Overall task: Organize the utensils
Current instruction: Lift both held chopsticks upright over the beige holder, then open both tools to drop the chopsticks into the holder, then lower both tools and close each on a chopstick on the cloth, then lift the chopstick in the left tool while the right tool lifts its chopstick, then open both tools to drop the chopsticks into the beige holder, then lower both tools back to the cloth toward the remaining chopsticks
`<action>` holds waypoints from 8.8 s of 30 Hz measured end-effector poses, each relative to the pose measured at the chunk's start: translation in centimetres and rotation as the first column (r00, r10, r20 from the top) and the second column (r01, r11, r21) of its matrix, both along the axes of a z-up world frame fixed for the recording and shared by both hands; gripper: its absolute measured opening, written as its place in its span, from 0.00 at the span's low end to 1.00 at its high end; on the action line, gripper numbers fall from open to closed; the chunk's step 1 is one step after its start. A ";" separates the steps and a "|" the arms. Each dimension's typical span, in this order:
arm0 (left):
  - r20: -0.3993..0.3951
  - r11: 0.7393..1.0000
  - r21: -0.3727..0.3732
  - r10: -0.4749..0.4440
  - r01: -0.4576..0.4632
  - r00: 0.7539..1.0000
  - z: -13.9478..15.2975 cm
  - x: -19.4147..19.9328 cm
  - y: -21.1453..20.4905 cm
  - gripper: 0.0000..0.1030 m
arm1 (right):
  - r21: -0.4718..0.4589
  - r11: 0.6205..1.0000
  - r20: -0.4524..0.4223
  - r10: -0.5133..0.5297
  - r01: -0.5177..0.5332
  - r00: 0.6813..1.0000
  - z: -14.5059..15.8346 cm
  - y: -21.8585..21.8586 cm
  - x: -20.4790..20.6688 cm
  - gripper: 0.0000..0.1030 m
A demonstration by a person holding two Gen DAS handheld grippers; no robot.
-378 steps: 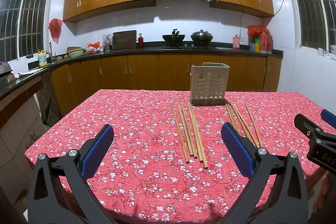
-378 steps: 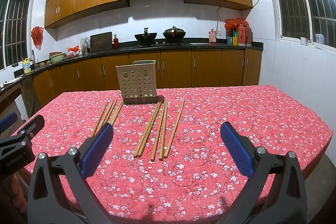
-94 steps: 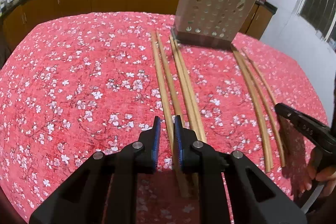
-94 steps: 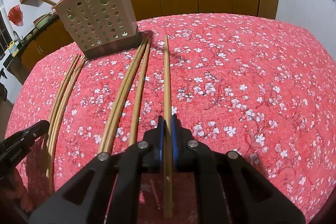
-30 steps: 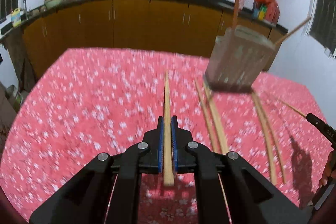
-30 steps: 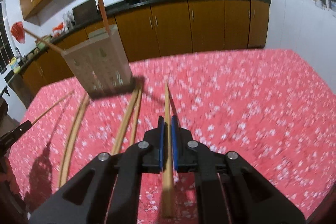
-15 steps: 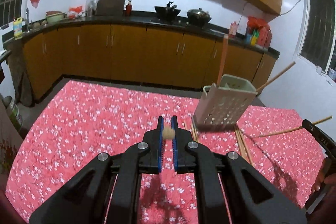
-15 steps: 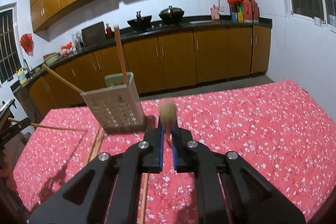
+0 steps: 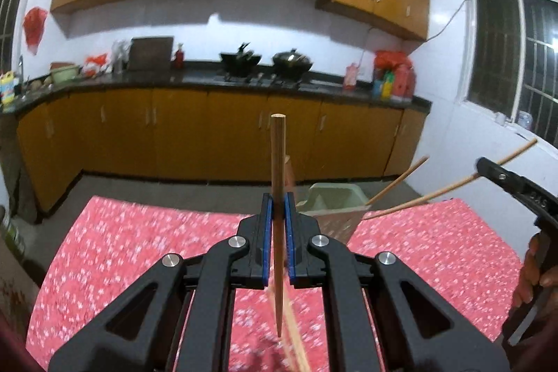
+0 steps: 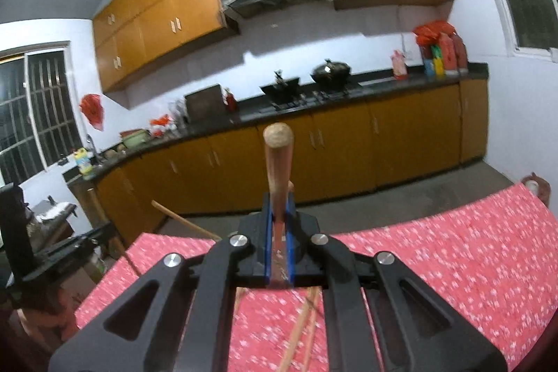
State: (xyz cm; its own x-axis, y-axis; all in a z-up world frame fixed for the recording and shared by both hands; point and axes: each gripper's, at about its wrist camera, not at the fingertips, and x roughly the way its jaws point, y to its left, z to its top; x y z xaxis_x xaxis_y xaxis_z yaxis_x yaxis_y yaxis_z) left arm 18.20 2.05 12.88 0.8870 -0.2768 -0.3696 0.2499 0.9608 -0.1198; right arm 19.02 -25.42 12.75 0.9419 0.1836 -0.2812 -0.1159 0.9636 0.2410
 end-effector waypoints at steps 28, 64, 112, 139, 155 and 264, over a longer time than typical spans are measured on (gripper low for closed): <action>0.216 0.987 -0.115 0.132 -0.109 0.967 2.7 7.9 -5.5 0.07 | -0.086 0.995 -0.195 0.030 -0.048 0.980 -0.3 2.6 11.1 0.07; -0.047 0.991 -0.007 0.131 -0.132 0.990 -7.0 0.3 1.0 0.25 | -0.051 0.999 -0.495 -0.031 0.006 0.868 -16.7 -0.8 3.5 0.18; -0.456 0.984 0.161 0.143 -0.077 0.879 -21.1 2.4 0.5 0.07 | -0.158 0.986 -0.558 -0.129 0.048 0.820 -22.6 0.2 3.2 0.08; -0.456 0.989 0.114 0.139 -0.097 0.879 -20.8 2.5 2.1 0.09 | -0.180 0.982 -0.525 -0.139 0.049 0.840 -23.0 0.4 3.5 0.08; -0.450 0.984 0.160 0.144 -0.079 0.881 -20.6 1.8 1.5 0.09 | -0.159 0.986 -0.528 -0.132 0.055 0.839 -23.0 0.2 3.0 0.08; -0.143 0.990 0.000 0.142 -0.143 0.980 -8.3 0.2 1.3 0.30 | -0.006 1.000 -0.446 -0.028 0.029 0.894 -17.3 0.4 2.5 0.20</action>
